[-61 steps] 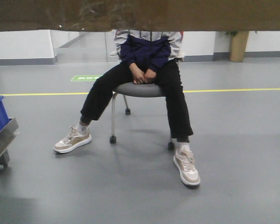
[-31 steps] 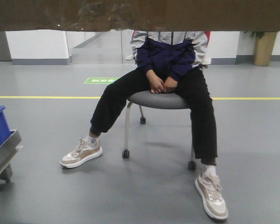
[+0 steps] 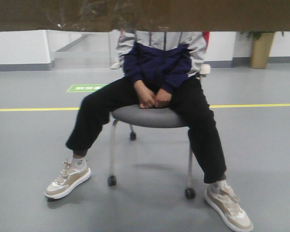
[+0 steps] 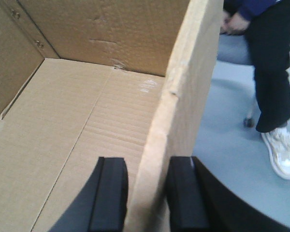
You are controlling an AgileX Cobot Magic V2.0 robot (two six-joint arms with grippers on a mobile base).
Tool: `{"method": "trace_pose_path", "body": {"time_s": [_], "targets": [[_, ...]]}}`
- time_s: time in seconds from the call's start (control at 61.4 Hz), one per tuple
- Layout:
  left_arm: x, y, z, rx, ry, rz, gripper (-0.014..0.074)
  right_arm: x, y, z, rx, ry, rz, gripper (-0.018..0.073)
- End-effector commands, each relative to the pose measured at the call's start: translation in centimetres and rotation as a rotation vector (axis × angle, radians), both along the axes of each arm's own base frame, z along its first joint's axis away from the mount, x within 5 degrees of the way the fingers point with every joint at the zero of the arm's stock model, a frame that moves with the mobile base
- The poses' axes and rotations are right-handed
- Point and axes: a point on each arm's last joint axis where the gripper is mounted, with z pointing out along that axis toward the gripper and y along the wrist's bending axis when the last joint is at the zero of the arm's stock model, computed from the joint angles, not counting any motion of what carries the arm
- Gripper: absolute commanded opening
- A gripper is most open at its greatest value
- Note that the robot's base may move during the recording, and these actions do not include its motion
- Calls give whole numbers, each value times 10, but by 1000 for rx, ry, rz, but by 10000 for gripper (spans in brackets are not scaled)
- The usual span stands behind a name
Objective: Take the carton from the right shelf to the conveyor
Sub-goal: 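Drive the base away from the shelf, carrying the carton in both grippers, then drive up to the red-framed grey conveyor holding the carton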
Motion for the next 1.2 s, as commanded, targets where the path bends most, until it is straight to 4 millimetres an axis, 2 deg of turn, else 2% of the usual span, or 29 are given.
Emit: {"method": "trace_pose_path", "body": {"time_s": [0.0,1.189], "targets": [[0,4,6,35,-52,15,-17,-4,-2,8,5,-61,2,-60],[0,6,6,52,-61,28,-17,-4,-2,8,6,-65,0,-60]]}}
